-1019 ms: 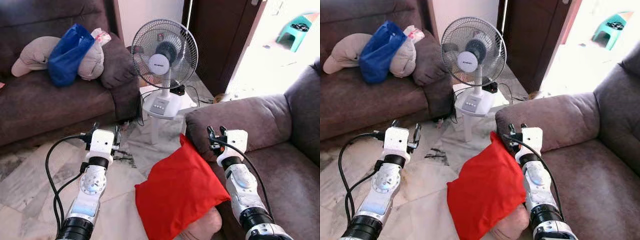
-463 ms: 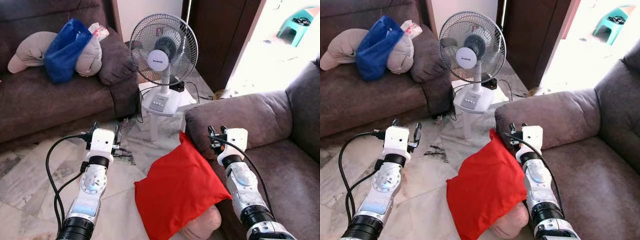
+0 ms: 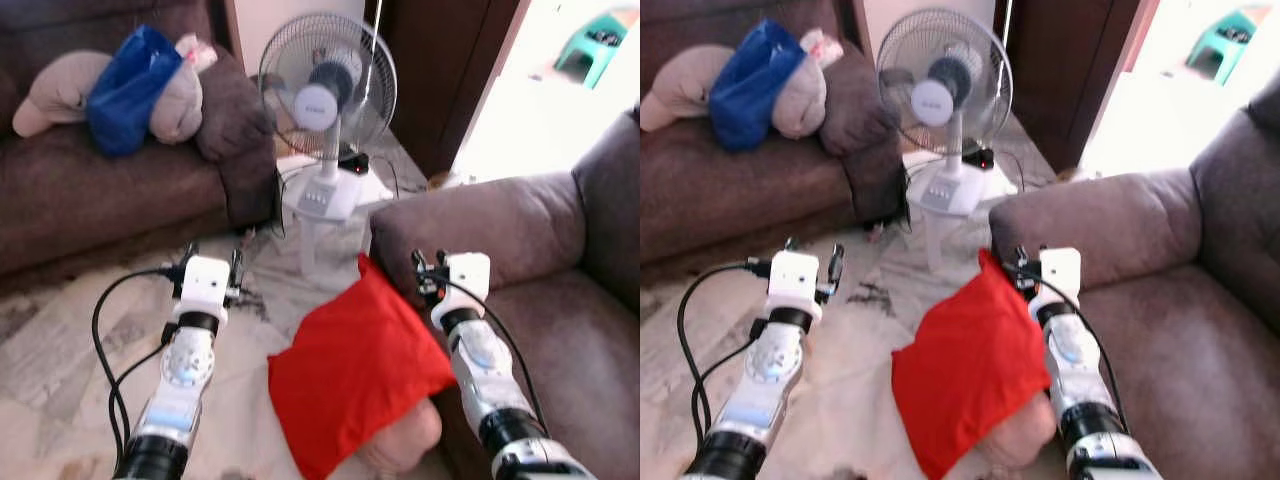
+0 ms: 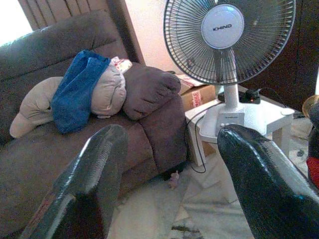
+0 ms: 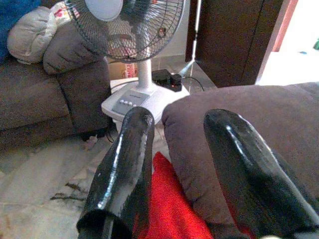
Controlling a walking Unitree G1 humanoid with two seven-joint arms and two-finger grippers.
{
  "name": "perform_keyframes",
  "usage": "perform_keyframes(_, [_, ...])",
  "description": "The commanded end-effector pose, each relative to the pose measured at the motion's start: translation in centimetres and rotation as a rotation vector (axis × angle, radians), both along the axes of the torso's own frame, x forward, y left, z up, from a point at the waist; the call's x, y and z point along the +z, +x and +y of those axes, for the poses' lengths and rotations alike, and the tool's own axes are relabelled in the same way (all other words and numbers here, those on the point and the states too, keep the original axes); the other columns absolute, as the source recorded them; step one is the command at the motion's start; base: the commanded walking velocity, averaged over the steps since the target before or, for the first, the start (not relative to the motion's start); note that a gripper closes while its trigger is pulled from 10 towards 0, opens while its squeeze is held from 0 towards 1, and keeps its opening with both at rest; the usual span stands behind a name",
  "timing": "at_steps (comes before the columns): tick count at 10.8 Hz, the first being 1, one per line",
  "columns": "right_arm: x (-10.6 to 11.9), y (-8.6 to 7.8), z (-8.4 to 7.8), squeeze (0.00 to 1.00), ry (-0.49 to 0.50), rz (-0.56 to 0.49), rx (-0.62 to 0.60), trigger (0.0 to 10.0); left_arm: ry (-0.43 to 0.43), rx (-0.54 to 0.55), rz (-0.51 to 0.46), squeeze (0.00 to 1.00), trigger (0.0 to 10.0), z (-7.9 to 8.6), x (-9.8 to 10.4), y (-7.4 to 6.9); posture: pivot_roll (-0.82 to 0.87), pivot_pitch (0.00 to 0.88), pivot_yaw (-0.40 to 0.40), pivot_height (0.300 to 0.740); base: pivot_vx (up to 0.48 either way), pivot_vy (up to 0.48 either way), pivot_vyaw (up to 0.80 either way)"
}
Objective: Move the pillow to the sofa from floor
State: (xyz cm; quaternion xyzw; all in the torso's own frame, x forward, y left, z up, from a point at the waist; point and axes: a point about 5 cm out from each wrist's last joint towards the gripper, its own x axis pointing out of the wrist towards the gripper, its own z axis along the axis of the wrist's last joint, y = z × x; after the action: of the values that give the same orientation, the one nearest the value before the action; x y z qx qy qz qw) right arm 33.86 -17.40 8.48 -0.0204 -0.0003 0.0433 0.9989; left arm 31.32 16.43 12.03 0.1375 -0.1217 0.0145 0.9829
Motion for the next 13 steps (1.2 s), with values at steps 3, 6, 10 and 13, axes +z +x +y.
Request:
perform_keyframes(3, [-0.42,-0.2,0.29,0.0,-0.018,0.018,0.022,10.0,-0.012,0.0,0.013,0.0,10.0,-0.09,-0.12,-0.09,0.02,0.114,-0.035,0.63,0.0,0.0,0.0])
perform_keyframes(6, [-0.64,-0.27,0.39,0.0,-0.022,0.029,0.031,10.0,-0.019,-0.006,0.017,0.0,10.0,-0.35,-0.15,-0.09,0.02,0.114,-0.038,0.63,0.0,0.0,0.0])
perform_keyframes(10, [-0.86,-0.23,0.64,0.0,-0.022,0.049,0.04,10.0,-0.023,-0.006,0.018,0.0,10.0,-0.4,-0.01,0.02,0.02,0.114,-0.041,0.63,0.0,0.0,0.0])
perform_keyframes(13, [-0.89,-0.19,0.88,0.0,-0.022,0.054,0.055,10.0,-0.048,-0.002,0.022,0.0,10.0,-0.35,-0.06,0.02,0.02,0.113,-0.042,0.583,0.0,0.0,0.0])
